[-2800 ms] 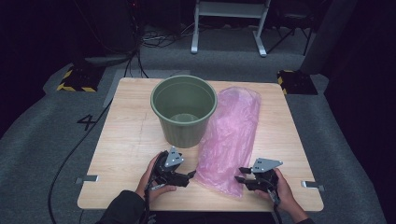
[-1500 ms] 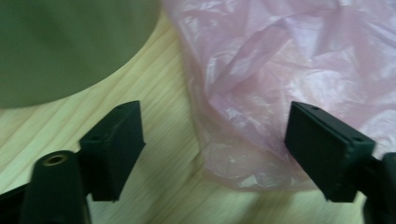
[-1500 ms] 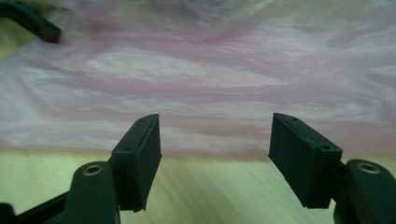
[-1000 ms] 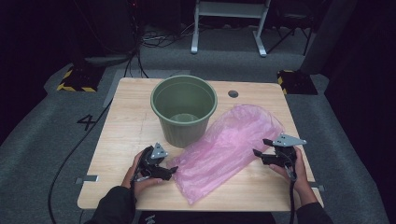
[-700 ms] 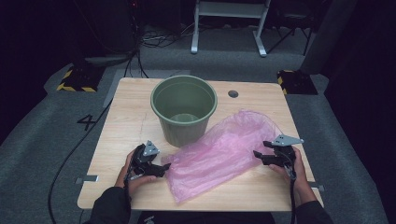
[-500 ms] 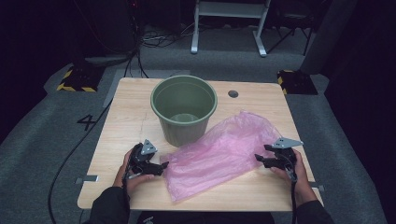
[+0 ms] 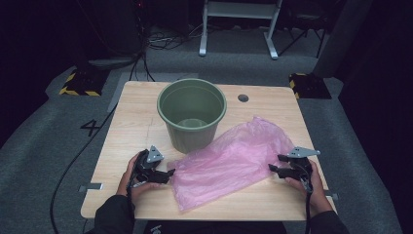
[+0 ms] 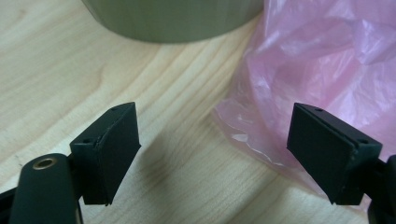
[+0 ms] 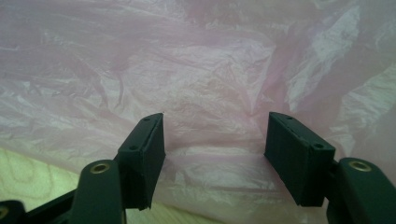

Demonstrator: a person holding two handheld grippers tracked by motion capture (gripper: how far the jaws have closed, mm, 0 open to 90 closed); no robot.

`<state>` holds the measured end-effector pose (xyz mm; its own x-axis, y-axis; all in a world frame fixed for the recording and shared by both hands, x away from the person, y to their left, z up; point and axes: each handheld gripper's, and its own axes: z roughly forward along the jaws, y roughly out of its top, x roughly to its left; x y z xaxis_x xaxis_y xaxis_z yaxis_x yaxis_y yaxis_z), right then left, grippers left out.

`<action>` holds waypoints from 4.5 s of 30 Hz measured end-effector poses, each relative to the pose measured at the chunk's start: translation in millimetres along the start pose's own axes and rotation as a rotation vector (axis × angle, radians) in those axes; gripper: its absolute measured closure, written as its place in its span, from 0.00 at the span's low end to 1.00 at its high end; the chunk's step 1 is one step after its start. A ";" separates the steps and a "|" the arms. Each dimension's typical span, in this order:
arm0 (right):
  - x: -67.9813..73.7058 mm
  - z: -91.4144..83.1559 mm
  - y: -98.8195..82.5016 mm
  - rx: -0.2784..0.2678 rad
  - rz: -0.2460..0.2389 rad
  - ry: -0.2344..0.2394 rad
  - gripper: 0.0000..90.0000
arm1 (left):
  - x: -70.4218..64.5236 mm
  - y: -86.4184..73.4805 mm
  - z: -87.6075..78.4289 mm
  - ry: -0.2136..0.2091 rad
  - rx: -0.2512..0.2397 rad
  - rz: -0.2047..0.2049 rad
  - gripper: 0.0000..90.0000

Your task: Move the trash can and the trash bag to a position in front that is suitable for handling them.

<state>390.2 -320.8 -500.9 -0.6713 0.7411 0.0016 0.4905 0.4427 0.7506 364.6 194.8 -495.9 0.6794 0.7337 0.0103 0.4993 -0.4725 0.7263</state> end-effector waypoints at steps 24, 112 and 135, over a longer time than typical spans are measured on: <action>7.5 -14.2 -14.4 -0.015 0.026 -0.029 0.42 | 30.5 39.7 -13.9 0.013 -0.151 -0.022 0.18; 123.9 22.8 17.9 -0.011 -0.316 0.240 0.19 | -5.5 -29.6 -19.1 -0.030 0.025 0.009 0.14; 100.7 35.3 30.6 -0.034 -0.252 0.188 0.83 | -5.6 -26.0 -15.0 -0.019 0.030 -0.003 0.11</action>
<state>357.3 -214.8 -501.0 -0.8620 0.5023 -0.0675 0.2790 0.5814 0.7643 339.7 210.3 -504.5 0.6880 0.7257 -0.0053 0.5168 -0.4849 0.7055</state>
